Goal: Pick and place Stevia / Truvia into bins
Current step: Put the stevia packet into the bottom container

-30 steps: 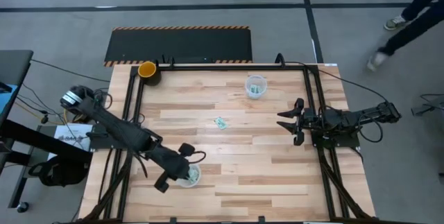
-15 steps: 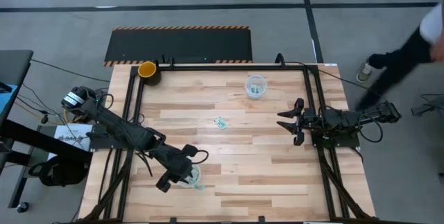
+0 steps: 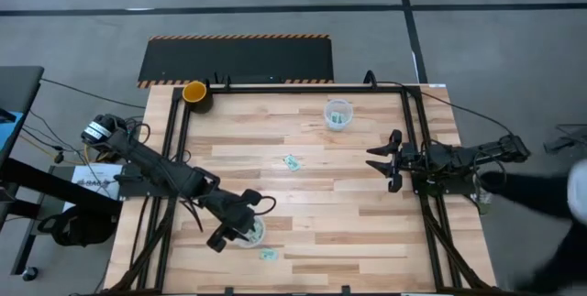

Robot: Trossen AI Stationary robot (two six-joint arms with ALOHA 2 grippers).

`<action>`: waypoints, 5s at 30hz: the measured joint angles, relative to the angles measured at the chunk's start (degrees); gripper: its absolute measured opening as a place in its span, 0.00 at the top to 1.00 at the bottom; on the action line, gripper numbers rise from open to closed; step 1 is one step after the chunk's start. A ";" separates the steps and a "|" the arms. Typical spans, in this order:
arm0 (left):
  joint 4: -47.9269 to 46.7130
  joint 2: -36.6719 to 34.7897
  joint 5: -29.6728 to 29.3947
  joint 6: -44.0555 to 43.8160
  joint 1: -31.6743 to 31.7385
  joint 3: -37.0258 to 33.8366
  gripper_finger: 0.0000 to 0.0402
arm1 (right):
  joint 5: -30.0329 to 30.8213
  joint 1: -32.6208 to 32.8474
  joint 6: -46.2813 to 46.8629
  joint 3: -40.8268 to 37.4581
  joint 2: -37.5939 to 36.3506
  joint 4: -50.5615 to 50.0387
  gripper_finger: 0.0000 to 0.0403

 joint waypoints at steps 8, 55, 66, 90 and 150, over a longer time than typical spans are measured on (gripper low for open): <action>-0.38 0.00 1.34 1.38 1.46 0.00 0.68 | 0.00 0.00 0.00 0.00 0.00 -0.02 0.60; -2.06 -0.58 -8.01 6.74 4.21 7.34 0.68 | 0.00 -0.01 0.00 0.00 -0.01 -0.02 0.60; -9.05 15.14 -7.65 6.14 0.09 21.75 0.68 | 0.00 0.00 0.01 0.00 0.00 0.05 0.60; -27.29 38.97 -14.13 3.70 -6.09 42.12 0.68 | 0.00 0.00 0.00 0.00 0.00 0.00 0.60; -30.35 46.77 -14.57 -7.55 -9.81 42.10 0.46 | 0.00 -0.02 0.01 -0.02 1.16 0.02 0.60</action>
